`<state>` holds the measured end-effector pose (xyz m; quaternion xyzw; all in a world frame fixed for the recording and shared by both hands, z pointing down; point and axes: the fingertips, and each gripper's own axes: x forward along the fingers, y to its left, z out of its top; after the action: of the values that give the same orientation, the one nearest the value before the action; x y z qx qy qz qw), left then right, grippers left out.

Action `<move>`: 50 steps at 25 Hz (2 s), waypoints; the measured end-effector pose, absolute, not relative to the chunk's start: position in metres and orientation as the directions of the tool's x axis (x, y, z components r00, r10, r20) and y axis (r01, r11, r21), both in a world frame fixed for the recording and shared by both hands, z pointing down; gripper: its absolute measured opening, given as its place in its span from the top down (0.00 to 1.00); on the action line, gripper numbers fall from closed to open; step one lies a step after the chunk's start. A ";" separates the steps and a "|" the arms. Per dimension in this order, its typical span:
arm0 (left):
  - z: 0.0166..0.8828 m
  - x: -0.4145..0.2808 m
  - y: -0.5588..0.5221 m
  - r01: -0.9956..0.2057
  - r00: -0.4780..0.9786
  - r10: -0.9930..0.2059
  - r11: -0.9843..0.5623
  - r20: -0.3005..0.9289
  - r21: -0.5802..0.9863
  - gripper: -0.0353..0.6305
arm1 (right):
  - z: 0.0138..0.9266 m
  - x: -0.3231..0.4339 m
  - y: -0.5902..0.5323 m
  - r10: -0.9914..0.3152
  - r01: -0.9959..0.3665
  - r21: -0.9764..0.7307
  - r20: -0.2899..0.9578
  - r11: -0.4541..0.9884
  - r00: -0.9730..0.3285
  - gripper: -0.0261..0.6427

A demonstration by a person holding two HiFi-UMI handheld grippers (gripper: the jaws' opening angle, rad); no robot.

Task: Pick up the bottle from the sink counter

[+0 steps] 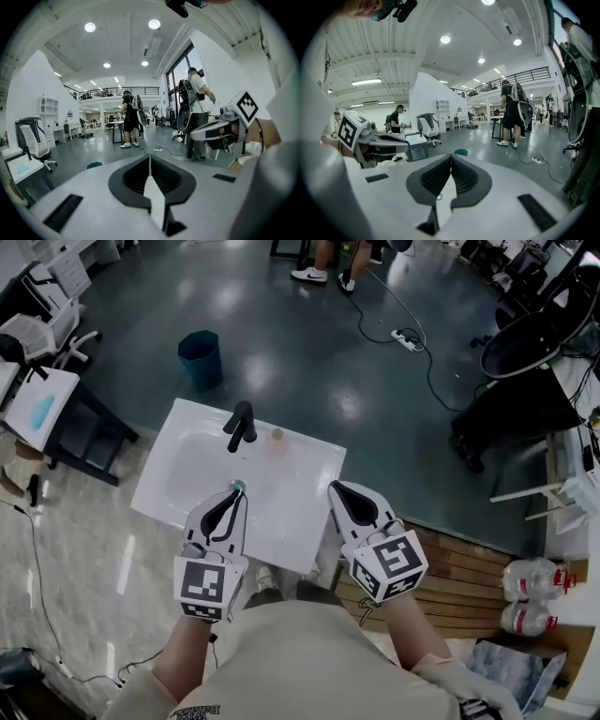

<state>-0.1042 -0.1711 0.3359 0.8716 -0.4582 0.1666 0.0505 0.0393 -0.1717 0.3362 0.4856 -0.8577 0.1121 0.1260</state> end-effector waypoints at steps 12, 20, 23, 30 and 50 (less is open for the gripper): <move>0.359 -0.071 -0.237 -0.804 0.572 -0.773 -0.594 0.275 0.002 0.60 | 0.348 0.048 -0.225 -0.790 -0.848 -0.070 0.331 0.525 -0.516 0.97; 0.425 -0.044 -0.291 -0.743 0.614 -0.703 -0.668 0.359 -0.037 0.42 | 0.369 0.035 -0.278 -0.777 -0.835 -0.061 0.335 0.547 -0.534 0.97; 0.449 -0.036 -0.310 -0.737 0.617 -0.688 -0.676 0.381 -0.027 0.40 | 0.377 0.028 -0.292 -0.767 -0.827 -0.063 0.339 0.558 -0.544 0.97; 0.518 -0.027 -0.348 -0.768 0.584 -0.672 -0.639 0.456 0.041 0.38 | 0.413 0.018 -0.315 -0.739 -0.815 -0.082 0.378 0.574 -0.558 0.97; 0.656 -0.010 -0.404 -0.794 0.541 -0.618 -0.599 0.570 0.105 0.36 | 0.516 0.025 -0.356 -0.678 -0.816 -0.112 0.499 0.567 -0.539 0.97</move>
<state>-0.0098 -0.4043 0.6560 0.8595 -0.4106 0.2465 0.1787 0.0247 -0.3561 0.5157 0.4339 -0.8610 0.1682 0.2051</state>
